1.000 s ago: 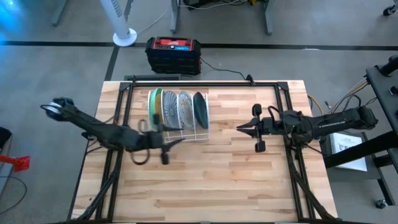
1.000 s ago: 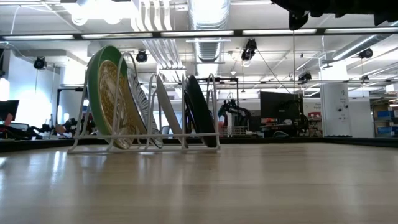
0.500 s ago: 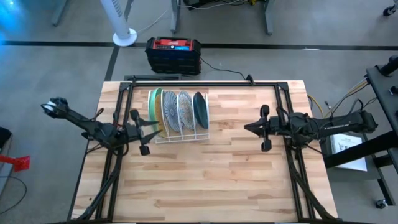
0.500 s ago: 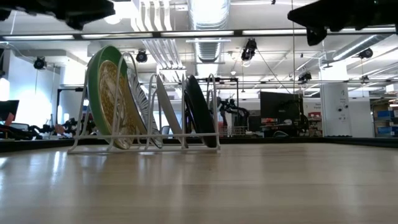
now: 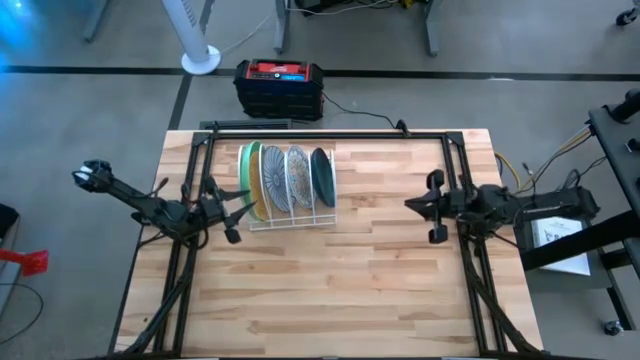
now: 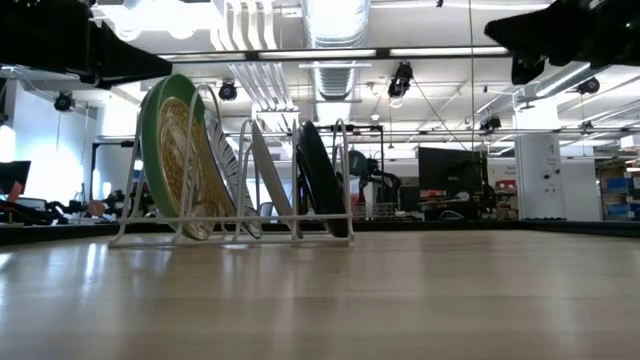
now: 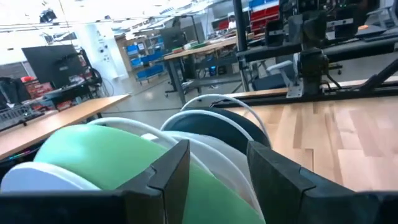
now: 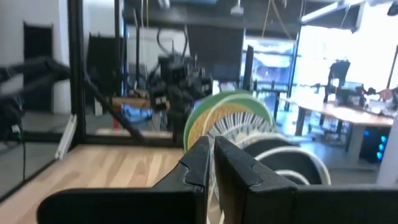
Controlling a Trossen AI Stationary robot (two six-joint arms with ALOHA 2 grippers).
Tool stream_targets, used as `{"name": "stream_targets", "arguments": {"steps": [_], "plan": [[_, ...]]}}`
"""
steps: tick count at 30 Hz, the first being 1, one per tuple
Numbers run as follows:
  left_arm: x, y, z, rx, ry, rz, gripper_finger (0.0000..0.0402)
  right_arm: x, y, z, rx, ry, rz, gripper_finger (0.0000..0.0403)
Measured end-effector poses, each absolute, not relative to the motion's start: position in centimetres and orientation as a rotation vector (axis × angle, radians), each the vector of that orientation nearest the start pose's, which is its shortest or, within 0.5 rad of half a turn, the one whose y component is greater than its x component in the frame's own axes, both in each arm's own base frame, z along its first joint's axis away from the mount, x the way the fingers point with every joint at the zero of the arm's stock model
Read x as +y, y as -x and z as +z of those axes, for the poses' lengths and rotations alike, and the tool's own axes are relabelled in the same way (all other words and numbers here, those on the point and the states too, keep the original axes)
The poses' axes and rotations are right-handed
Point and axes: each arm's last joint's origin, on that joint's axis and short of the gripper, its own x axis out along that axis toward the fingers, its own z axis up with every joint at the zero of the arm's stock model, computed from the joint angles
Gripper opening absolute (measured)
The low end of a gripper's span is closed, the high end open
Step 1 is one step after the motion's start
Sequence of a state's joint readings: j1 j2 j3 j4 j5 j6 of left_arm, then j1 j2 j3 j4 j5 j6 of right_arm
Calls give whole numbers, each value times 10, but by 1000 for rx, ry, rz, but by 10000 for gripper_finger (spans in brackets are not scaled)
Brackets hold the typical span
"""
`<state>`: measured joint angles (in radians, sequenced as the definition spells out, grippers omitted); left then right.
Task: Sort dishes
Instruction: Return to Home Position
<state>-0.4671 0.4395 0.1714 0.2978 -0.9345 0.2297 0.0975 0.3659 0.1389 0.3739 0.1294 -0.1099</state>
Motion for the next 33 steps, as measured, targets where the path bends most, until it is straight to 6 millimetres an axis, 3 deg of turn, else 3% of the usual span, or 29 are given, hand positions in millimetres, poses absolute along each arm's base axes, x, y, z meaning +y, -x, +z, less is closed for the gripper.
{"name": "stream_targets", "arguments": {"steps": [12, 23, 30, 33], "plan": [[-31, -113, 210, 39, -206, 492, 151, 5, -90, 204, -309, 59, -40, 16], [-25, -108, 209, 72, -215, 659, 151, 5, -92, 196, -242, 76, -60, 16], [-26, -108, 229, 47, -181, 643, 151, 4, -93, 194, -220, 65, -92, 16], [-23, -105, 241, 50, -189, 727, 151, 4, -93, 193, -208, 71, -101, 16]]}}
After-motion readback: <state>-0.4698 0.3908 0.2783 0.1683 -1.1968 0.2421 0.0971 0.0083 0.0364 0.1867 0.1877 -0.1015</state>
